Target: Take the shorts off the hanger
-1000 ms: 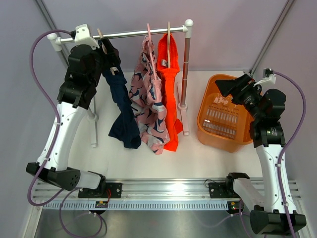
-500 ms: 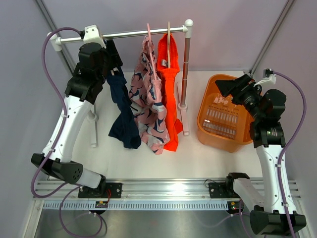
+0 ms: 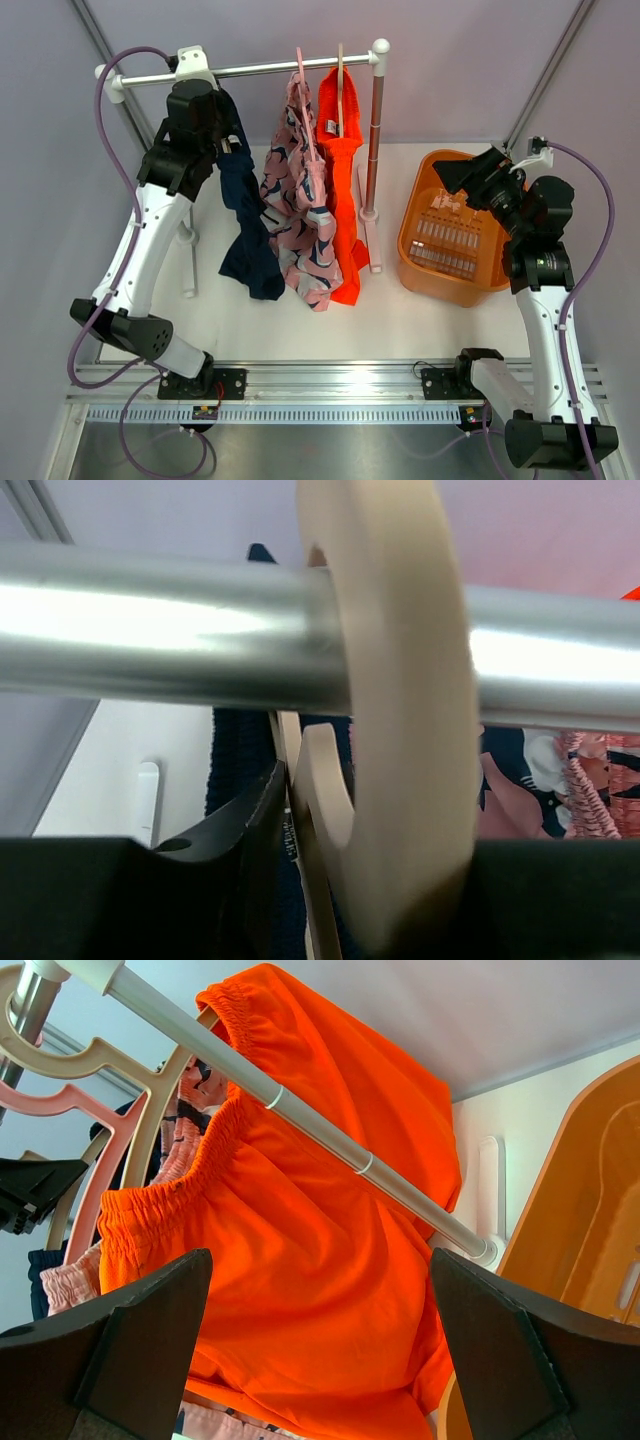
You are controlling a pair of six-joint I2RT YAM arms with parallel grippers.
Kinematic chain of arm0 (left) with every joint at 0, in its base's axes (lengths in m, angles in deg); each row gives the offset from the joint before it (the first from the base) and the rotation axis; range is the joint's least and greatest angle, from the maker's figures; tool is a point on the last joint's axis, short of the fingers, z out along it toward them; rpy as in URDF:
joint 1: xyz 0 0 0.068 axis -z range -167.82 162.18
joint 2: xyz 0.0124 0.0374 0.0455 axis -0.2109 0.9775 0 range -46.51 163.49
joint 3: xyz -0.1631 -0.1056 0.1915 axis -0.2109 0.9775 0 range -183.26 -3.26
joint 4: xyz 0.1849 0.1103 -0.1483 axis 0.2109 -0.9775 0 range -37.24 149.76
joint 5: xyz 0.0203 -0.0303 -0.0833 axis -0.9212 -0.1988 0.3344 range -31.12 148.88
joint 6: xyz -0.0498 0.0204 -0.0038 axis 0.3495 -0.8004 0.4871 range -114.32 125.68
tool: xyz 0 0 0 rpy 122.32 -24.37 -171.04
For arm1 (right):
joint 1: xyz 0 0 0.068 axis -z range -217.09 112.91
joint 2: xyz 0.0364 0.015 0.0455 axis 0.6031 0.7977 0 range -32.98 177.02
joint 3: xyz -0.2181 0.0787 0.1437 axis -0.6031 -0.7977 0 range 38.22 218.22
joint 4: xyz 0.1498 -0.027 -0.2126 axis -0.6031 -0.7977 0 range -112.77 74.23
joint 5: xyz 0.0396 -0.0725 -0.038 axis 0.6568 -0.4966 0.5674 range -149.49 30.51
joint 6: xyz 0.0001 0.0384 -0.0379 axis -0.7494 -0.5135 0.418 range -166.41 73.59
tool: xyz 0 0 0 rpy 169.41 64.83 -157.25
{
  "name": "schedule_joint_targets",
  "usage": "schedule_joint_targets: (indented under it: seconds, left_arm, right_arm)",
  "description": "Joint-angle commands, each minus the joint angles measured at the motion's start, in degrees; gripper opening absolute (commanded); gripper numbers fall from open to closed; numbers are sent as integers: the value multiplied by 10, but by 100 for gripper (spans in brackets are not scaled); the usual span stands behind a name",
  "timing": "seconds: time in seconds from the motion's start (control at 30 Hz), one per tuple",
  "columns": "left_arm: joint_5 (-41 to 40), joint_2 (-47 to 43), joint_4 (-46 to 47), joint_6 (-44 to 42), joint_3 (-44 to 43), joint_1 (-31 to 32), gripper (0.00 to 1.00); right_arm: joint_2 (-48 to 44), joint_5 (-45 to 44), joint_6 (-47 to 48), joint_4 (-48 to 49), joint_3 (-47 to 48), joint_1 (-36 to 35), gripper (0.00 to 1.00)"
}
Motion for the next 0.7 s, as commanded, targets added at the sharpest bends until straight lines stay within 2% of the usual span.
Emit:
schedule_joint_targets:
  seconds: [0.0,0.13,0.23,0.4,0.57,0.67]
  left_arm:
    - [-33,8,-5,-11,-41,0,28]
    - [-37,29,-37,-22,-85,1,9]
    - [-34,35,-54,-29,-109,1,0]
    - [-23,28,-63,-44,-139,3,0]
    - [-7,23,-98,-48,-204,7,0]
    - [6,5,-103,-51,-206,11,0]
  right_arm:
    - [3,21,11,6,9,2,100]
    - [7,23,14,2,15,2,100]
    - [7,24,17,2,16,2,100]
    - [9,42,21,5,17,2,100]
    - [10,47,26,7,16,2,100]
    - [12,52,27,10,15,2,99]
